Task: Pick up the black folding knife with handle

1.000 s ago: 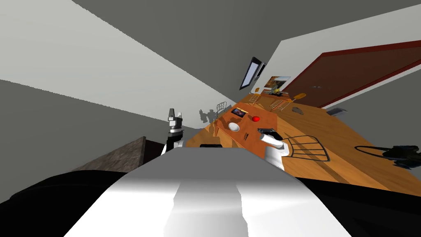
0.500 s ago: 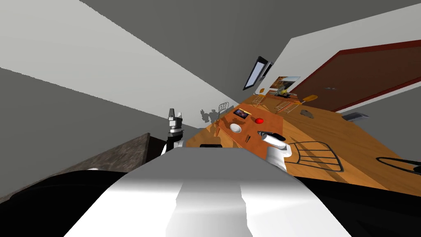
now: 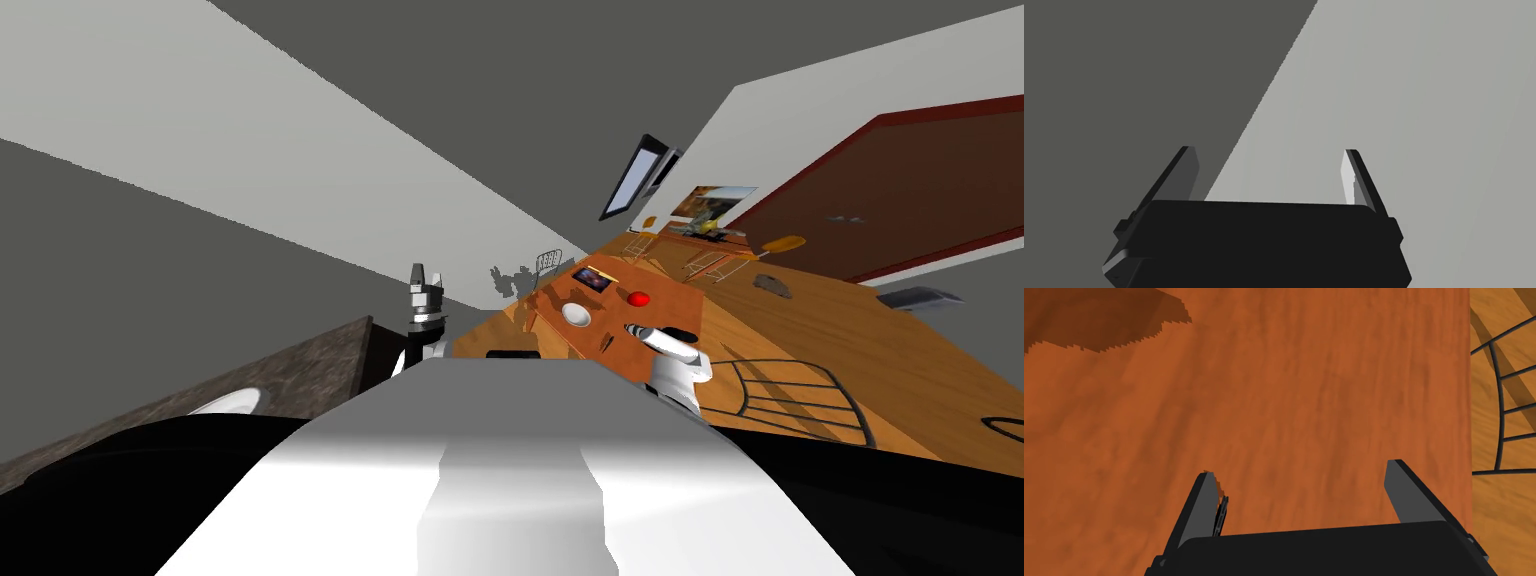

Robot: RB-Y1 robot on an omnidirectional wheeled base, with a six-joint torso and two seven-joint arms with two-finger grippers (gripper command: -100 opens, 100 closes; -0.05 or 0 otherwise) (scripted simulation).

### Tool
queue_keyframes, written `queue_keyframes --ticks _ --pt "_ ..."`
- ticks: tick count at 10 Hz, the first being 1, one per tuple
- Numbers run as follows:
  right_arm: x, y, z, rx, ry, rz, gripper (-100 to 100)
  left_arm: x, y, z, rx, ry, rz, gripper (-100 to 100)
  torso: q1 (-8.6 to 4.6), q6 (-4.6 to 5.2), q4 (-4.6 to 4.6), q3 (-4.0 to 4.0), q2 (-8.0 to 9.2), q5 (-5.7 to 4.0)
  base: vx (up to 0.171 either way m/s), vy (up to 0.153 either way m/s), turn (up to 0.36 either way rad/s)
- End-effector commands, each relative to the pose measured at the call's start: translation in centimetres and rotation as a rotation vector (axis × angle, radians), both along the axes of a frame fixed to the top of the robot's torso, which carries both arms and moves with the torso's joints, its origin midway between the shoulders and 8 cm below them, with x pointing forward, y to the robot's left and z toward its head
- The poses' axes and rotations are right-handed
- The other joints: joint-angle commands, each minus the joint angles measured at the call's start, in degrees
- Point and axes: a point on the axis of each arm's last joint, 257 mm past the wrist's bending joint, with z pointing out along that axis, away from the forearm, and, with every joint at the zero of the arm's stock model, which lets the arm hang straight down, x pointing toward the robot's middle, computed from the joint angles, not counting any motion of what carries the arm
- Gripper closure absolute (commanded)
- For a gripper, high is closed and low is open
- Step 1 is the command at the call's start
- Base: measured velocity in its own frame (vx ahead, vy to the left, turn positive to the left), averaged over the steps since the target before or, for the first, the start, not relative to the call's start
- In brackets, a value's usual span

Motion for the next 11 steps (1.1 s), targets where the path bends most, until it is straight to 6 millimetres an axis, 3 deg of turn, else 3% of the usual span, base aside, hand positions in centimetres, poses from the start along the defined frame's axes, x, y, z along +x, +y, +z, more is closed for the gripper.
queue_keyframes --ticks 1,11 --pt "-0.9 0.0 -1.2 0.081 0.002 -0.053 -100 0.0 0.0 0.0 0.0 0.0 0.0 0 0.0 0.0 0.0 0.0 0.0 0.0 -0.001 -0.013 0.151" --pt "-7.9 3.9 -9.1 0.485 0.11 -0.322 -100 0.0 0.0 0.0 0.0 0.0 0.0 0 -0.04 0.0 0.0 -0.01 -0.03 0.0 0.003 -0.031 0.103"
